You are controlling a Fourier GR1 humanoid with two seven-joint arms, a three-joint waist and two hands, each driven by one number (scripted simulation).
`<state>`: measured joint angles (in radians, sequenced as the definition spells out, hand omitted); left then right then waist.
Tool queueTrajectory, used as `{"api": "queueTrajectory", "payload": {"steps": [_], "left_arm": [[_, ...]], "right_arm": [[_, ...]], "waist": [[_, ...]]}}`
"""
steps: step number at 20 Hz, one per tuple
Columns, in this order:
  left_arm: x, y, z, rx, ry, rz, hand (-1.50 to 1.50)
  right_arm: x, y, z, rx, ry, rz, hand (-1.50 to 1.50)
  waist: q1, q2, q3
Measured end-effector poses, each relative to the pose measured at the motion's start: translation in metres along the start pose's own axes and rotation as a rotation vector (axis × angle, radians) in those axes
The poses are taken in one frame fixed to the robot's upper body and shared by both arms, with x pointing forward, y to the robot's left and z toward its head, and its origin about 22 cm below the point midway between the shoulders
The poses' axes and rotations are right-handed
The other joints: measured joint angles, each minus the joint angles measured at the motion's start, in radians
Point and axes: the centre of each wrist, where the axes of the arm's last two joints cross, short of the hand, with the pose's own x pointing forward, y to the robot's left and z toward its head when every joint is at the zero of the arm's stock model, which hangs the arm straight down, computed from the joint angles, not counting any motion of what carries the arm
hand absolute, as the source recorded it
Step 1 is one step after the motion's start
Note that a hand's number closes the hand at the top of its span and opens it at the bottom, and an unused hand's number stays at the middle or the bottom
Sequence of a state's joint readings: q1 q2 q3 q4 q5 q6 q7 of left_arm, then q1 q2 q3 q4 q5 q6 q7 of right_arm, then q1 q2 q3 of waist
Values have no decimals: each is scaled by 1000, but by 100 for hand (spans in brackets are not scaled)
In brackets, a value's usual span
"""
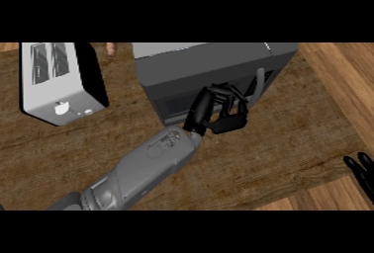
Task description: Pick up the milk, place it into the microwave and close the microwave
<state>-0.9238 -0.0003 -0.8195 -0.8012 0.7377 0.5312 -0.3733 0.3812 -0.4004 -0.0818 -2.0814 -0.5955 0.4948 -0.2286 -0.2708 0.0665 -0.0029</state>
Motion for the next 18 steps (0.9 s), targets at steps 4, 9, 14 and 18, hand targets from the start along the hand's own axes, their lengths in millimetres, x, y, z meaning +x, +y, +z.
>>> {"api": "queueTrajectory", "payload": {"steps": [4,9,14,18], "left_arm": [[0,0,0,25,4,40,150],[-2,0,1,48,-20,42,150],[-4,0,2,66,-47,49,150],[-4,0,2,82,-65,56,150]], "right_arm": [[4,-1,-3,8,-12,-11,-150],[8,-1,-6,44,-13,-16,-150],[12,2,-9,87,-17,-32,-150],[14,4,-11,116,-19,-47,-150]], "waist": [[-6,0,1],[-12,1,1],[-17,4,1],[-21,6,1]]}}
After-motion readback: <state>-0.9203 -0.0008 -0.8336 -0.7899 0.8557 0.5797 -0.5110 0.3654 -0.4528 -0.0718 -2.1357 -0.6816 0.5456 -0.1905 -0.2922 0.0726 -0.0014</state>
